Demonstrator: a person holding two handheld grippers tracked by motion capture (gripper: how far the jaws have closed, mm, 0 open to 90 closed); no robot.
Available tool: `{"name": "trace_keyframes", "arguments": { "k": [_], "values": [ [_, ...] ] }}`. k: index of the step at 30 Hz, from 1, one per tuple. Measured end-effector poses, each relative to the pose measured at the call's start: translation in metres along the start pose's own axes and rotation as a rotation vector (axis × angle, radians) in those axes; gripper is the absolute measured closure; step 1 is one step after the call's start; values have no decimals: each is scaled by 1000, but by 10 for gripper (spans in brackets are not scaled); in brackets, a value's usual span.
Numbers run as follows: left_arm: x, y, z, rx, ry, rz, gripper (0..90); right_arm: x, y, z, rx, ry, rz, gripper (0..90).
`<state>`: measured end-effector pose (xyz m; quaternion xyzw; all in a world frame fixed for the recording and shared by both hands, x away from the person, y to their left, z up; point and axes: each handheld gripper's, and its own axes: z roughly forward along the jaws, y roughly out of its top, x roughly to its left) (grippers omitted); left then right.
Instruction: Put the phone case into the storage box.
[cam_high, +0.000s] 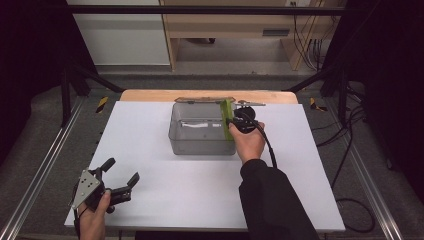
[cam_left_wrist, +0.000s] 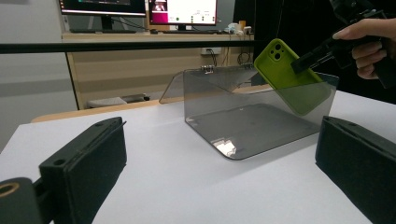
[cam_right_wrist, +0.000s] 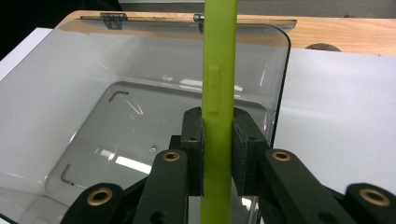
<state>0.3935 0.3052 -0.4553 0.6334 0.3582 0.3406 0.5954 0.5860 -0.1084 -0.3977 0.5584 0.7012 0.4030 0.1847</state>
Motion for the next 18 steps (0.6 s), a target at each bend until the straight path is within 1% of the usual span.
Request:
{"name": "trace_keyframes", "arguments": {
  "k": [9,13,18],
  "values": [
    [-1,0,0,-2,-3,3,18,-3,-3,3,14,-8,7,771],
    [-1,0,0,-2,-5,4,18,-5,-5,4,19,5,36,771],
    [-1,0,0,-2,-8,7,19,-4,-5,5,20,7,31,770]
  ]
}}
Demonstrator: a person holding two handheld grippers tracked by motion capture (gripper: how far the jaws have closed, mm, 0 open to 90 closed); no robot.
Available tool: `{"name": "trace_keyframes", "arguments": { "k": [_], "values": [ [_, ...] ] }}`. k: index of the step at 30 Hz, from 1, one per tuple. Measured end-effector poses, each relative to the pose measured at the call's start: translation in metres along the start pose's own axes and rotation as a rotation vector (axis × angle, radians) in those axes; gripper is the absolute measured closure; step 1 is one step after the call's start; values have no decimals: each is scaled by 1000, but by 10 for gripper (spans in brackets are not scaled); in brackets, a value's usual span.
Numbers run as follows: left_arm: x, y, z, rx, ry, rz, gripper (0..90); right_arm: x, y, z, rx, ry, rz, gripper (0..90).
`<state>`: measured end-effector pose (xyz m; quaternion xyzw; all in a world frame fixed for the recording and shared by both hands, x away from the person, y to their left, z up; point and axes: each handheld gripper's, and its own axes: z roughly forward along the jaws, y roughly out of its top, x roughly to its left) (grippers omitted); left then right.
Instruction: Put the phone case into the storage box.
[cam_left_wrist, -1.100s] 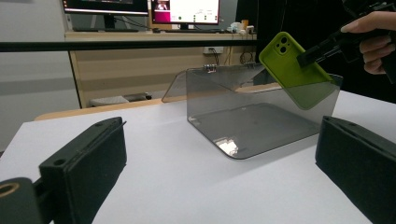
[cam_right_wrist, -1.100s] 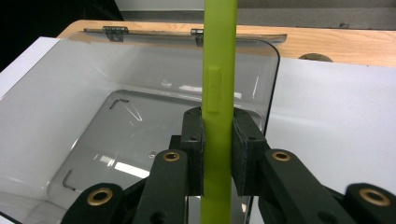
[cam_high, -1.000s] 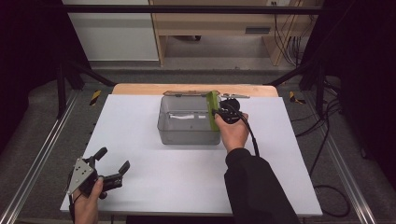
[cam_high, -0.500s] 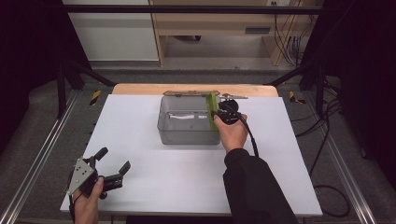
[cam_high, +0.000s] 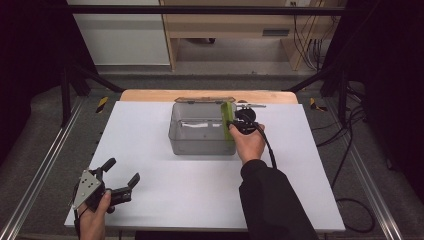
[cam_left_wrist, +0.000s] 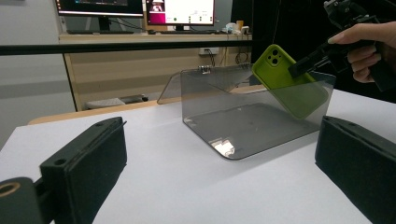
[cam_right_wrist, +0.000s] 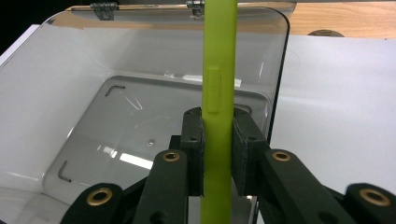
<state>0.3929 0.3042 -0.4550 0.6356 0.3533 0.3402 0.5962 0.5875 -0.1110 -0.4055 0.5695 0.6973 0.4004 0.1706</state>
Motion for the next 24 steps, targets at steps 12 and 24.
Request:
{"name": "trace_keyframes", "arguments": {
  "k": [12,24],
  "values": [
    [0,0,0,2,-3,4,22,-1,-2,1,18,24,26,770],
    [-1,0,1,2,-5,3,26,0,-2,1,32,19,16,769]
  ]
}}
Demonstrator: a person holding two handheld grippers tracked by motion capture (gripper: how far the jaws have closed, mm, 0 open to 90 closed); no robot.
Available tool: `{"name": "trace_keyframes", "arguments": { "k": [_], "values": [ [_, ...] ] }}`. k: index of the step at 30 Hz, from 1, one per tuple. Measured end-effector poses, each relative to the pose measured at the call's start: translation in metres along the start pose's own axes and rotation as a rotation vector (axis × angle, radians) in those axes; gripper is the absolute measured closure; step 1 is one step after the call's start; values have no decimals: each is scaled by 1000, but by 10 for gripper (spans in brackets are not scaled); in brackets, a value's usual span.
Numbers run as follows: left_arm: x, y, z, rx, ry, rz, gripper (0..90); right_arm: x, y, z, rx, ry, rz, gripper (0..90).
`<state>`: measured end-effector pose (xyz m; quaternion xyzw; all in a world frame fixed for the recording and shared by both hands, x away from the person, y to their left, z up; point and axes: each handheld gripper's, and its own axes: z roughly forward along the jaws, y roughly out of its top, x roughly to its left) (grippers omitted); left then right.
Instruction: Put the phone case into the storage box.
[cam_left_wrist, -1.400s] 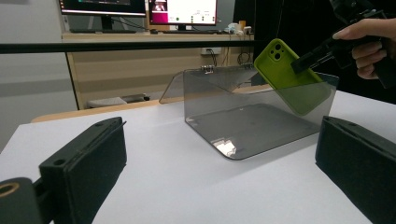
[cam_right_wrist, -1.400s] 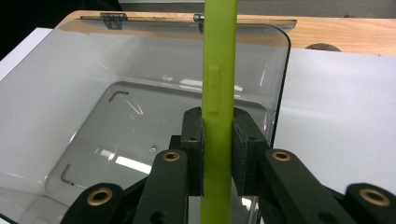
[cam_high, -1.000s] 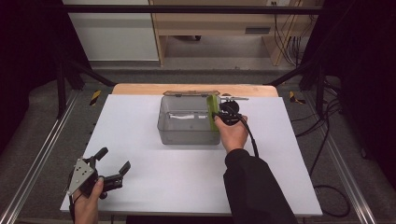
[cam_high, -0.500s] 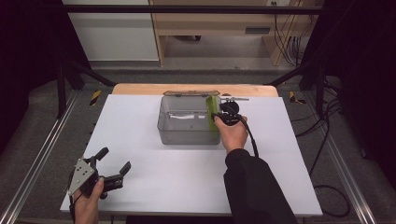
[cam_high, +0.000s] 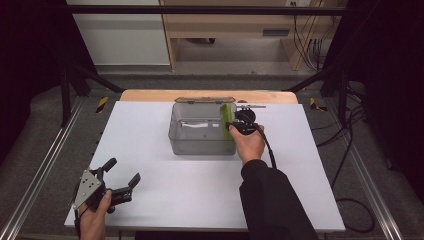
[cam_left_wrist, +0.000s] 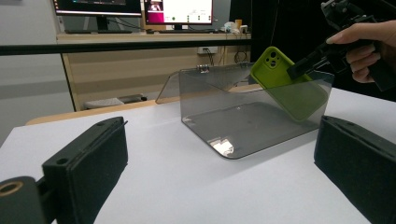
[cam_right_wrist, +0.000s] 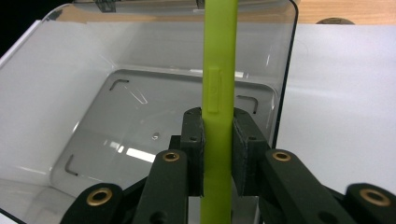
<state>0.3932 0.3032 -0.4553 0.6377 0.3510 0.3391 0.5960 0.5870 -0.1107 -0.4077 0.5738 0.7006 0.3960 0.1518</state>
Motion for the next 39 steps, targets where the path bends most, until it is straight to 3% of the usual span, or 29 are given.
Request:
{"name": "trace_keyframes", "arguments": {
  "k": [16,39],
  "values": [
    [-1,0,0,6,0,4,26,0,0,1,5,11,18,753],
    [-2,0,1,7,-5,8,27,3,1,-1,-3,-25,-27,758]
  ]
}}
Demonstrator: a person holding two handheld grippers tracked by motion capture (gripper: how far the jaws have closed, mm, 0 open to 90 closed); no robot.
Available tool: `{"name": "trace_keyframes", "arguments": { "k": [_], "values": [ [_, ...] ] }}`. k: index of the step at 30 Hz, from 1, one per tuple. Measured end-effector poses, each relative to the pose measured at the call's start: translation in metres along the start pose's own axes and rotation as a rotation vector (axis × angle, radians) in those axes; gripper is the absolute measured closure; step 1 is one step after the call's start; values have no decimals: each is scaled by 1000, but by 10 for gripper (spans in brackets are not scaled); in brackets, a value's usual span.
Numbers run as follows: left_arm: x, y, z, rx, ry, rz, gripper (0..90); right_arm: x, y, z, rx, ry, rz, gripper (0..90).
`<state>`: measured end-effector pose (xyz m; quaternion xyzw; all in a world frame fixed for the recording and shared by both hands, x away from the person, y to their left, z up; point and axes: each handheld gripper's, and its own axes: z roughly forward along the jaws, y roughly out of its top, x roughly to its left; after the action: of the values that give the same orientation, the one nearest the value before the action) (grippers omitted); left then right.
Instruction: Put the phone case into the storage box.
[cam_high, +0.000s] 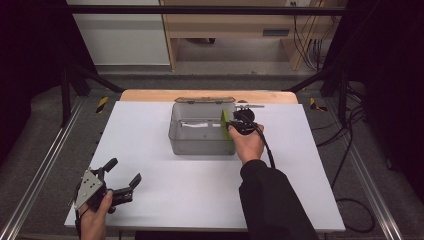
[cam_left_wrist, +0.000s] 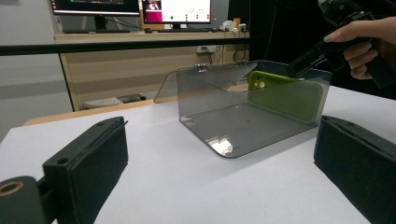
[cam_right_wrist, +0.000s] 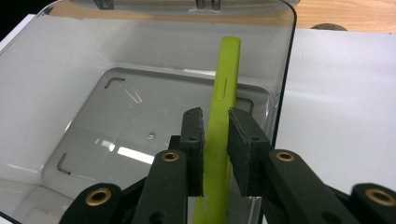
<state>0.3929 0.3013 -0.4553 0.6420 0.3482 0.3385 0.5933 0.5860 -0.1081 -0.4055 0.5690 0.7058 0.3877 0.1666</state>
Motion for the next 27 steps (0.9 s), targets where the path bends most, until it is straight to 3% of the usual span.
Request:
{"name": "trace_keyframes", "arguments": {
  "k": [27],
  "values": [
    [-1,0,0,1,-2,4,27,2,1,-5,-28,18,-23,769]
  ]
}}
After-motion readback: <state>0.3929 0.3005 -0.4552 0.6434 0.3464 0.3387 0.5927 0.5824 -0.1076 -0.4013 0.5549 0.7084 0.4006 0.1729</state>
